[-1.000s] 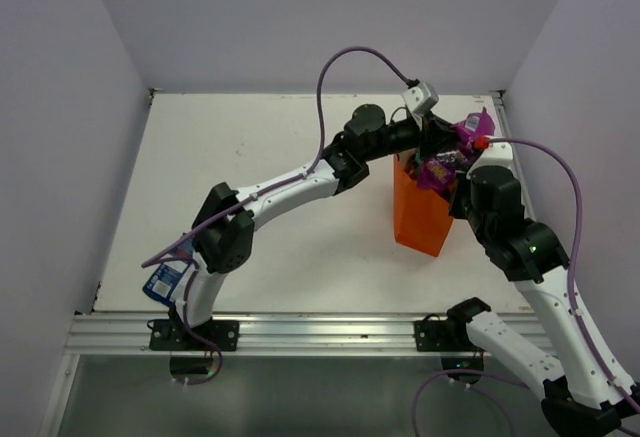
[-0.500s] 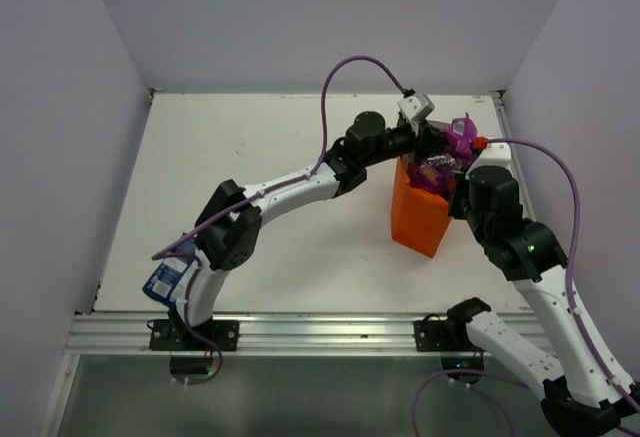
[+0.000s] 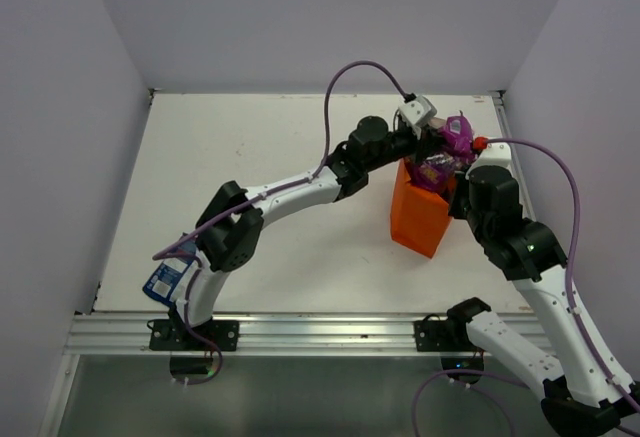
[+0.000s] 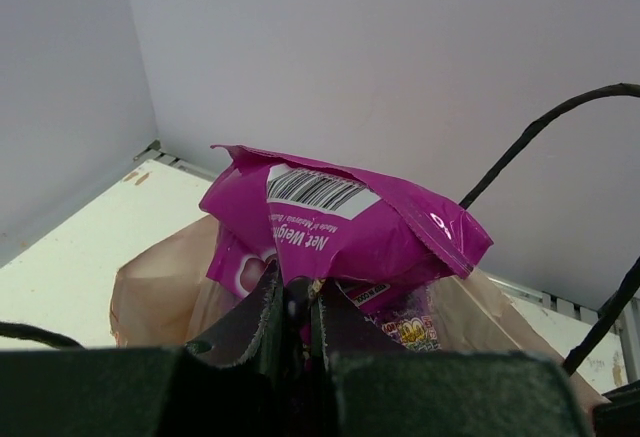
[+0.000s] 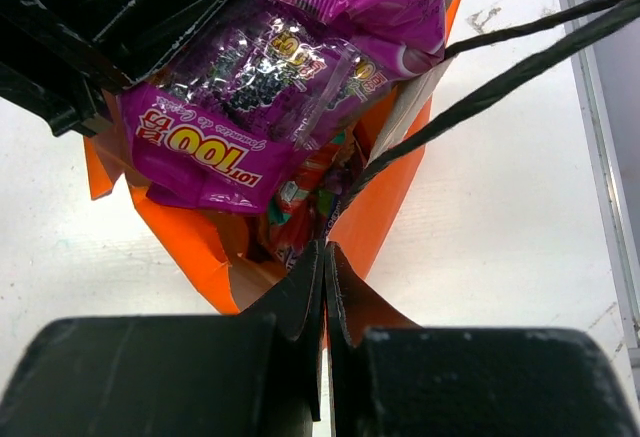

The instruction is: Place the snacks into the paper bag

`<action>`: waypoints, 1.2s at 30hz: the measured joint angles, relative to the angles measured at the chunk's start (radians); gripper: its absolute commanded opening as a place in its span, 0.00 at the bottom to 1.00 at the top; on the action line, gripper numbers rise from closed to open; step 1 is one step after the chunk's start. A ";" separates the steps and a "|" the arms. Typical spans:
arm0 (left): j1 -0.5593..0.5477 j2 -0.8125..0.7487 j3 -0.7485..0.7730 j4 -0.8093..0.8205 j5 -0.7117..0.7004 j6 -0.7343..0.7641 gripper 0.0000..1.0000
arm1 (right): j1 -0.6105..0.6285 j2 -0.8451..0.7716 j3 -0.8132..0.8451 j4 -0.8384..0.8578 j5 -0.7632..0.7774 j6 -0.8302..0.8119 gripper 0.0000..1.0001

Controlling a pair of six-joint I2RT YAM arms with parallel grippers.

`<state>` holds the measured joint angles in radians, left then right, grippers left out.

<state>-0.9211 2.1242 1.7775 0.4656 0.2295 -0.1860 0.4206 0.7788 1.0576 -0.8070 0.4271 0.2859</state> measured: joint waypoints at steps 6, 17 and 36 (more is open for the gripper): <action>-0.025 0.000 -0.037 0.015 -0.086 0.074 0.00 | 0.000 0.000 0.000 -0.001 0.000 0.000 0.00; -0.079 -0.010 -0.067 0.017 -0.172 0.182 0.38 | 0.002 0.000 -0.002 0.001 -0.001 0.000 0.00; -0.196 -0.933 -0.793 0.412 -1.254 0.275 1.00 | 0.011 -0.002 -0.002 0.008 -0.016 0.000 0.00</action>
<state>-1.1175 1.1908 0.9844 0.8780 -1.0245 0.0891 0.4316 0.7773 1.0557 -0.7994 0.4110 0.2863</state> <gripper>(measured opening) 0.997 0.010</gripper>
